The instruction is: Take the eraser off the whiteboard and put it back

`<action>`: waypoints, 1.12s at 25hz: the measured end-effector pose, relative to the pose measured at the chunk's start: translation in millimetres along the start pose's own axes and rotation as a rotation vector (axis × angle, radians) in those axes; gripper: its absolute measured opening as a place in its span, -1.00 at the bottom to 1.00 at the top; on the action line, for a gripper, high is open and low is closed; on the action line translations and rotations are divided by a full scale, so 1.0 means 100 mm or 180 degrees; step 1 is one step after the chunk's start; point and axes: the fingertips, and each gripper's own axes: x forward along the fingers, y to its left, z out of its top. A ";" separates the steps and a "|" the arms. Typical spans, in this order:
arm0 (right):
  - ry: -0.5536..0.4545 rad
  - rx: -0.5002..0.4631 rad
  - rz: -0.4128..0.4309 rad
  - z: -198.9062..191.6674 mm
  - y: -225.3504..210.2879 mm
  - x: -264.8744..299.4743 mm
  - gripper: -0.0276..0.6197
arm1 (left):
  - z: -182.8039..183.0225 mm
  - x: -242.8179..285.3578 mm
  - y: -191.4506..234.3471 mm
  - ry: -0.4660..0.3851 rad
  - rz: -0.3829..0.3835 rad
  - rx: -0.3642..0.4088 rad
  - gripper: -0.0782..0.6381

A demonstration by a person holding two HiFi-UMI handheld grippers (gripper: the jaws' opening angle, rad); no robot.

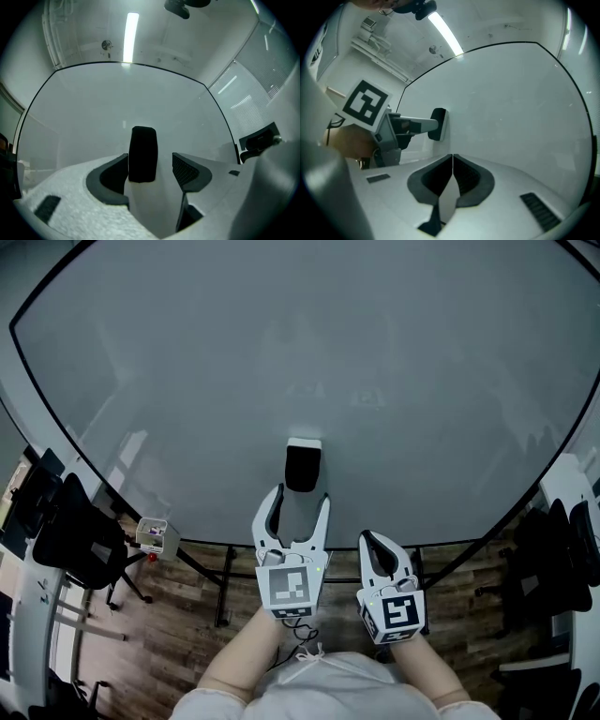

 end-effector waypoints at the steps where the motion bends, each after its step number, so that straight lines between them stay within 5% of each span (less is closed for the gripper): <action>1: 0.0007 0.0002 -0.0012 0.00 0.00 0.00 -0.83 | -0.03 -0.05 -0.05 0.0006 -0.0042 0.0020 0.07; 10: 0.0009 -0.0027 -0.0058 -0.01 0.05 -0.10 -0.83 | -0.50 -0.47 -0.23 0.0243 -0.0095 -0.0305 -0.68; 20: 0.0061 0.0113 0.0007 -0.16 0.25 -0.22 -0.83 | -0.91 -0.73 -0.38 0.0604 -0.0300 -0.0411 -0.74; 28: 0.0067 -0.0004 0.0056 -0.13 0.30 -0.22 -0.83 | -0.83 -0.76 -0.40 0.0600 -0.0362 -0.0472 -0.73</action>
